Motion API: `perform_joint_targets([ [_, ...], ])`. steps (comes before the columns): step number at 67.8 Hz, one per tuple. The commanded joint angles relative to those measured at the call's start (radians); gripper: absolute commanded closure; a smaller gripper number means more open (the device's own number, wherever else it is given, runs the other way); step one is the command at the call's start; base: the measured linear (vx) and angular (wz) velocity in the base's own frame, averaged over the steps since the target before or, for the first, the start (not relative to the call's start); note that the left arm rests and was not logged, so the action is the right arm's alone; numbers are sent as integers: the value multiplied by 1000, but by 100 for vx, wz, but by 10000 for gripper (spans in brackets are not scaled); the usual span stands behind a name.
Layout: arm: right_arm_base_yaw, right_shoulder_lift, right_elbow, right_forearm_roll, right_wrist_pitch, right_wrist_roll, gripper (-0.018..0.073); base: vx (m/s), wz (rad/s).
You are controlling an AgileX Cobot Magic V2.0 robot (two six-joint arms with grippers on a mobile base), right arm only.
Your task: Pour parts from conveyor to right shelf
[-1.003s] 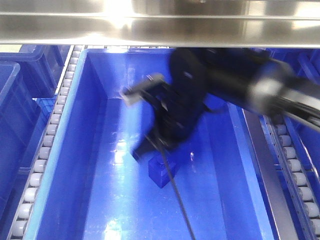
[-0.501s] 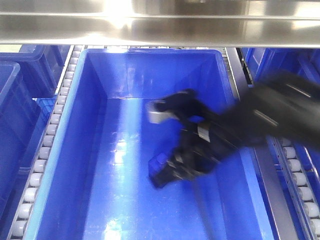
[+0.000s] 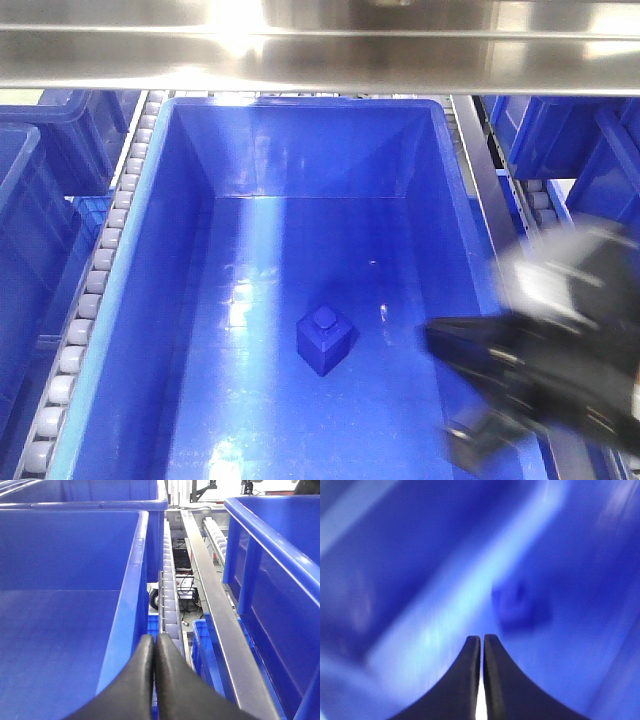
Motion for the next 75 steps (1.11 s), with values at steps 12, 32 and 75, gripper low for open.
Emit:
perform_joint_targets([
  [12,-6,-231,167,5,-141,-10,568,0,0],
  [32,-47,-457,382,1,-382,-10,568,0,0],
  [75,-648,-815,535,-132,-292,-10,568,0,0],
])
